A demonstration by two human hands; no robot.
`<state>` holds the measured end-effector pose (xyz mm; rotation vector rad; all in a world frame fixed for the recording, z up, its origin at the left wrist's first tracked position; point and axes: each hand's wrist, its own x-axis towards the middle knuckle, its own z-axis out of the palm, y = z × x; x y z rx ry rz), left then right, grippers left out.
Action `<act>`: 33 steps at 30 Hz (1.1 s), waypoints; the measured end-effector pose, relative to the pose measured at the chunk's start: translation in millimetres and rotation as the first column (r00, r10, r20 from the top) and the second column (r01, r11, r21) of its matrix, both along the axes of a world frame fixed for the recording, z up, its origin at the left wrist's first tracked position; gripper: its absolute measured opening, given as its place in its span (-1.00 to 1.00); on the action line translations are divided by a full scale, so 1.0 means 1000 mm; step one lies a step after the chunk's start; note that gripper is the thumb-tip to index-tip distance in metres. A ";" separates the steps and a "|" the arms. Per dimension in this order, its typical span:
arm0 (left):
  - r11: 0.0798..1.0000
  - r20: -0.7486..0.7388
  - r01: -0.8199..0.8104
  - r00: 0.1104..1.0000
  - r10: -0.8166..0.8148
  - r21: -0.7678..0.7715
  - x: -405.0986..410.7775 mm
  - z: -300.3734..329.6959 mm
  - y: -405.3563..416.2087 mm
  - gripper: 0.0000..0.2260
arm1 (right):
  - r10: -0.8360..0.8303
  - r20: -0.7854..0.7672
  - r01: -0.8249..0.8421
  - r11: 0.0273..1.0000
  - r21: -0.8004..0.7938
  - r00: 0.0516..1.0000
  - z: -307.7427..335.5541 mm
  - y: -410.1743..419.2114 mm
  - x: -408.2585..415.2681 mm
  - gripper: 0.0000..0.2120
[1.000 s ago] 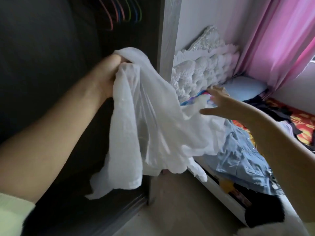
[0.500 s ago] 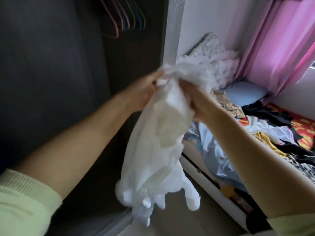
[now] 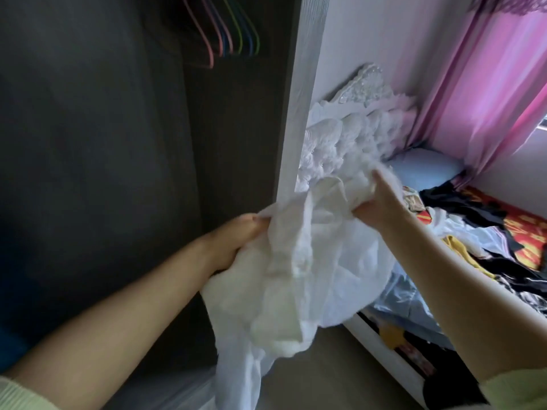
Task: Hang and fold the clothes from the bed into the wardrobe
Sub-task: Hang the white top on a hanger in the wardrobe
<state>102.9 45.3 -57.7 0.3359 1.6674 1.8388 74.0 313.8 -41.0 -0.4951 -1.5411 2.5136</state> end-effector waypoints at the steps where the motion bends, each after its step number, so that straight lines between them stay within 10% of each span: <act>1: 0.994 0.039 -0.073 0.997 0.070 0.087 -0.005 0.005 0.003 -0.84 | 0.099 0.131 -0.112 0.989 0.093 0.986 -0.006 -0.014 0.016 -0.69; 4: 0.938 0.196 -0.262 0.956 0.220 0.227 -0.012 0.017 0.017 -0.78 | 0.351 0.369 -0.466 0.835 0.293 0.860 -0.004 -0.055 0.051 -0.79; 8: 0.908 0.281 -0.358 0.914 0.294 0.217 -0.020 0.024 0.022 -0.70 | 0.197 0.503 -0.520 0.549 0.654 0.841 0.022 -0.084 0.075 -0.83; 13: 0.948 0.311 -0.261 0.930 0.196 0.180 -0.012 0.025 0.029 -0.63 | 0.475 0.460 -0.661 0.515 0.545 0.750 0.027 -0.091 0.096 -0.73; 17: 0.967 0.292 -0.179 0.949 0.120 0.184 -0.009 0.023 0.027 -0.68 | 0.155 0.160 -0.202 0.306 0.931 0.975 0.012 -0.092 0.081 -0.68; 20: 0.983 0.229 -0.114 0.970 0.078 0.147 -0.006 0.022 0.025 -0.72 | 0.239 -0.029 0.034 -0.019 0.999 0.971 0.002 -0.087 0.076 -0.33; 22: 0.985 0.251 -0.082 0.967 0.043 0.150 -0.004 0.023 0.024 -0.68 | 0.347 -0.128 0.182 -0.127 0.975 0.929 0.004 -0.088 0.071 -0.61; 27: 0.999 0.158 -0.017 0.987 0.012 0.031 -0.011 0.019 0.016 -0.73 | 0.217 -0.307 0.263 0.211 0.942 0.927 0.035 -0.095 0.056 -0.67; 33: 0.925 -0.060 -0.068 0.997 0.048 -0.375 -0.021 0.008 0.011 -0.56 | 0.100 -0.083 0.025 0.484 0.875 0.991 0.076 -0.098 0.025 -0.60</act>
